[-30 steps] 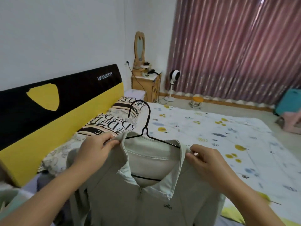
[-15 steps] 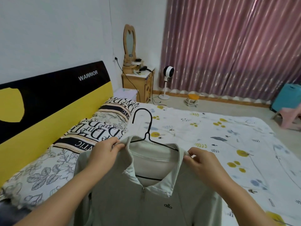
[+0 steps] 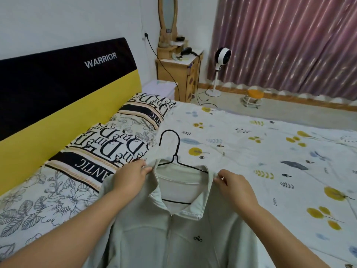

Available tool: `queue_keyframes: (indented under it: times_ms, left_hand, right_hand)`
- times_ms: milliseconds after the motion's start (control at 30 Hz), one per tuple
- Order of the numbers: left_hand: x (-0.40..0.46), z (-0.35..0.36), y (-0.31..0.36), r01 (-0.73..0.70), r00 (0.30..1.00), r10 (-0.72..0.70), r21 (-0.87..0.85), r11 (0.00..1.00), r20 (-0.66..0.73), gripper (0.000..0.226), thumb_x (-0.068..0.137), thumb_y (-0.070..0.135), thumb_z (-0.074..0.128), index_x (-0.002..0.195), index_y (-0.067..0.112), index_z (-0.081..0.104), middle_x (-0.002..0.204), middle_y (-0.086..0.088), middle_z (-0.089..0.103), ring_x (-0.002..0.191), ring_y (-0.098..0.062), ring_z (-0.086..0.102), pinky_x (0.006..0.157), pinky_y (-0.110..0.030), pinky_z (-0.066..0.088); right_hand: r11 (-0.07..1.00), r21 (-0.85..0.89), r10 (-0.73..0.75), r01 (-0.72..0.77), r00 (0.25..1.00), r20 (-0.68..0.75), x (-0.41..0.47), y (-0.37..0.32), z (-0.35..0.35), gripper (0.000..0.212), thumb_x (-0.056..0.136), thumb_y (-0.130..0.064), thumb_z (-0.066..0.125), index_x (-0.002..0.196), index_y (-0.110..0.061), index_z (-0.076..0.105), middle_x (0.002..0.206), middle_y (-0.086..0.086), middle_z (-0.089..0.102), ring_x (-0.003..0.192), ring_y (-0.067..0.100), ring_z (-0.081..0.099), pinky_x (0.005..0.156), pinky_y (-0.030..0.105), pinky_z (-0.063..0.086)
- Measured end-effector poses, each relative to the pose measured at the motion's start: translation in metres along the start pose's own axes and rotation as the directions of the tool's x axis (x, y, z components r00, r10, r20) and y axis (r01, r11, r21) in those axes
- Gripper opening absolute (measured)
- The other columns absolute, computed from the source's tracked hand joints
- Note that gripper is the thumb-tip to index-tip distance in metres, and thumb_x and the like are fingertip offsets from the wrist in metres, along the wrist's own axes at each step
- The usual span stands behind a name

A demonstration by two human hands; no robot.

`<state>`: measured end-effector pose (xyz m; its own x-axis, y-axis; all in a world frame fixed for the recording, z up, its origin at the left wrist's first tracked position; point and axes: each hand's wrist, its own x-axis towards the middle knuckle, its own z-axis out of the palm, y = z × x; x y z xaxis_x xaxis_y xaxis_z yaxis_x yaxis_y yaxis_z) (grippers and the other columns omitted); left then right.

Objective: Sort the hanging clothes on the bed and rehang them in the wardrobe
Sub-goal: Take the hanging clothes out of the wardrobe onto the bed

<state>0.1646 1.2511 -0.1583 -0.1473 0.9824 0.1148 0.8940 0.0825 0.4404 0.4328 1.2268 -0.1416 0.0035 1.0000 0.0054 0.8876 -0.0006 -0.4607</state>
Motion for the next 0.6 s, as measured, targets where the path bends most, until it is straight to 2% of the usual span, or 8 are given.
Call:
queue_keyframes:
  times_ms: [67, 167, 267, 300, 367, 433, 533, 600]
  left_hand:
    - [0.024, 0.025, -0.008, 0.02, 1.0, -0.021, 0.065, 0.998, 0.015, 0.027, 0.093, 0.04, 0.046, 0.085, 0.018, 0.06, 0.083, -0.004, 0.066, 0.083, -0.028, 0.059, 0.076, -0.037, 0.047]
    - [0.061, 0.066, -0.021, 0.027, 0.999, -0.033, 0.145, 0.989, 0.036, 0.028, 0.093, 0.045, 0.045, 0.088, 0.023, 0.061, 0.09, -0.003, 0.065, 0.091, -0.026, 0.056, 0.079, -0.036, 0.042]
    - [0.081, 0.098, -0.026, -0.011, 0.996, -0.012, 0.253, 0.967, 0.088, 0.031, 0.095, 0.043, 0.042, 0.095, 0.019, 0.061, 0.095, -0.003, 0.064, 0.098, -0.024, 0.053, 0.08, -0.034, 0.037]
    - [0.086, 0.112, -0.03, -0.006, 0.996, -0.018, 0.255, 0.967, 0.091, 0.032, 0.096, 0.041, 0.041, 0.097, 0.017, 0.062, 0.097, -0.003, 0.064, 0.098, -0.025, 0.053, 0.079, -0.034, 0.038]
    - [0.087, 0.14, -0.038, 0.029, 0.993, -0.054, 0.225, 0.974, 0.107, 0.028, 0.097, 0.034, 0.042, 0.109, 0.015, 0.059, 0.108, -0.006, 0.063, 0.103, -0.025, 0.052, 0.082, -0.035, 0.041]
    - [0.079, 0.168, -0.049, 0.038, 0.987, -0.071, 0.22, 0.975, 0.143, 0.035, 0.096, 0.026, 0.043, 0.129, 0.016, 0.046, 0.129, -0.007, 0.051, 0.117, -0.025, 0.046, 0.094, -0.036, 0.039]
    - [0.057, 0.199, -0.066, -0.022, 0.967, -0.049, 0.274, 0.961, 0.249, 0.049, 0.097, 0.025, 0.04, 0.143, 0.019, 0.026, 0.151, -0.004, 0.025, 0.135, -0.022, 0.028, 0.106, -0.034, 0.028]
    - [0.044, 0.217, -0.081, -0.069, 0.937, -0.044, 0.31, 0.948, 0.345, 0.052, 0.098, 0.029, 0.037, 0.147, 0.024, 0.018, 0.157, 0.001, 0.01, 0.141, -0.018, 0.018, 0.112, -0.032, 0.02]
  right_hand:
    - [0.999, -0.036, 0.006, -0.006, 1.0, 0.001, 0.029, 0.009, 0.021, 0.024, 0.097, -0.031, 0.043, 0.076, -0.018, 0.044, 0.075, 0.005, 0.057, 0.074, 0.026, 0.05, 0.059, 0.032, 0.034]
    - [0.986, -0.166, -0.021, 0.021, 1.0, 0.001, 0.073, 0.026, 0.058, 0.03, 0.098, -0.031, 0.04, 0.074, -0.015, 0.049, 0.088, 0.011, 0.065, 0.082, 0.028, 0.051, 0.066, 0.034, 0.036]
    - [0.974, -0.225, -0.005, 0.01, 1.0, 0.024, 0.104, 0.041, 0.095, 0.032, 0.099, -0.028, 0.036, 0.092, -0.008, 0.06, 0.097, 0.011, 0.064, 0.101, 0.029, 0.05, 0.071, 0.034, 0.038]
    - [0.977, -0.214, 0.02, -0.011, 0.999, 0.039, 0.115, 0.048, 0.111, 0.031, 0.1, -0.027, 0.035, 0.091, -0.008, 0.058, 0.1, 0.011, 0.063, 0.102, 0.029, 0.051, 0.069, 0.033, 0.037]
    - [0.978, -0.206, 0.06, -0.043, 0.996, 0.073, 0.13, 0.063, 0.144, 0.028, 0.099, -0.021, 0.034, 0.074, -0.012, 0.043, 0.104, 0.013, 0.062, 0.098, 0.032, 0.054, 0.065, 0.031, 0.031]
    - [0.976, -0.211, 0.082, -0.058, 0.991, 0.106, 0.14, 0.078, 0.177, 0.033, 0.098, -0.014, 0.034, 0.065, -0.016, 0.029, 0.103, 0.014, 0.061, 0.095, 0.032, 0.056, 0.065, 0.03, 0.027]
    - [0.976, -0.211, 0.09, -0.057, 0.985, 0.148, 0.145, 0.092, 0.215, 0.02, 0.098, -0.013, 0.033, 0.088, -0.009, 0.05, 0.107, 0.015, 0.061, 0.098, 0.031, 0.056, 0.068, 0.032, 0.03]
    - [0.98, -0.177, 0.117, -0.087, 0.979, 0.169, 0.148, 0.099, 0.237, 0.025, 0.1, -0.016, 0.031, 0.102, -0.003, 0.052, 0.11, 0.016, 0.059, 0.101, 0.032, 0.055, 0.076, 0.033, 0.035]
